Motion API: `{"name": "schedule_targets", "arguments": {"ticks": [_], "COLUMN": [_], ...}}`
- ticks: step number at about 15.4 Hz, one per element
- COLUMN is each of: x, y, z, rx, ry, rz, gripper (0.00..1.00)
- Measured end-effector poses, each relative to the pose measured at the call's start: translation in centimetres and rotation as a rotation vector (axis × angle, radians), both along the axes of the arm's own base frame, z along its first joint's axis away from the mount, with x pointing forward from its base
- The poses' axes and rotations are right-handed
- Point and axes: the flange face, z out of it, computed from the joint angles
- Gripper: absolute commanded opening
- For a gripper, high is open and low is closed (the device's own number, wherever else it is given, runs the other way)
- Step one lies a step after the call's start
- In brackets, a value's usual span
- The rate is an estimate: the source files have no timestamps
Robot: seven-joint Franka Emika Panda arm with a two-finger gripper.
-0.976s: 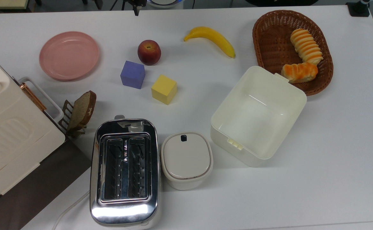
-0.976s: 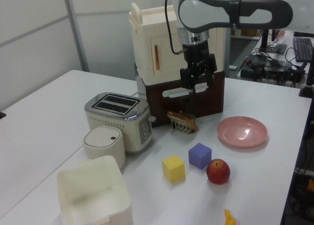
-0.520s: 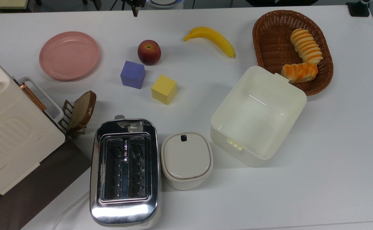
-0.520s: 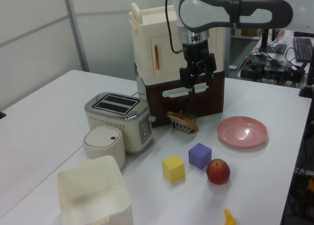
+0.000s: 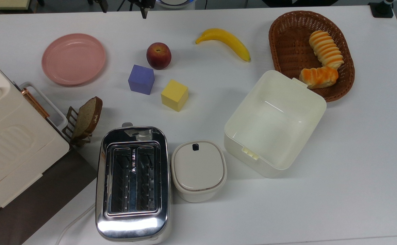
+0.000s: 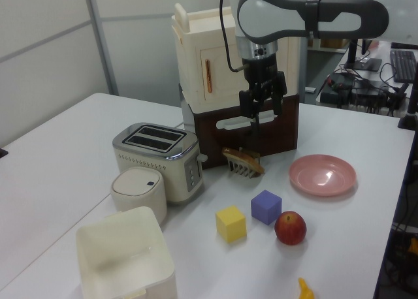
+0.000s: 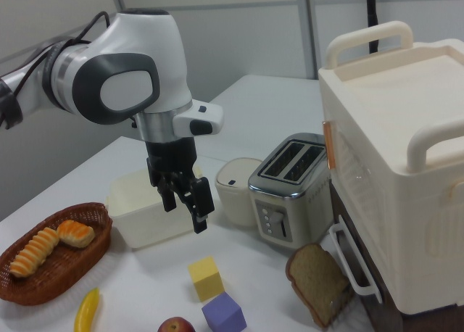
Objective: Put the bread on the table
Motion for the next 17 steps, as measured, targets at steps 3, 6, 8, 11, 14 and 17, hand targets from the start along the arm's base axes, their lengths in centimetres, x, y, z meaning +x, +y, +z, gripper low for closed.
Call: {"name": "schedule_targets", "arguments": {"ticks": [3, 6, 8, 11, 14, 17], "x": [0.2, 0.8, 0.9, 1.0, 1.0, 1.2], "y": [0.0, 0.1, 0.2, 0.2, 0.2, 0.4], "z": [-0.3, -0.6, -0.9, -1.0, -1.1, -1.8], "rx": [0.005, 0.004, 0.005, 0.006, 0.006, 0.008], "ry": [0.001, -0.022, -0.021, -0.019, -0.017, -0.012], "rz": [0.012, 0.015, 0.018, 0.019, 0.020, 0.025], "gripper": [1.00, 1.00, 1.00, 1.00, 1.00, 1.00]}}
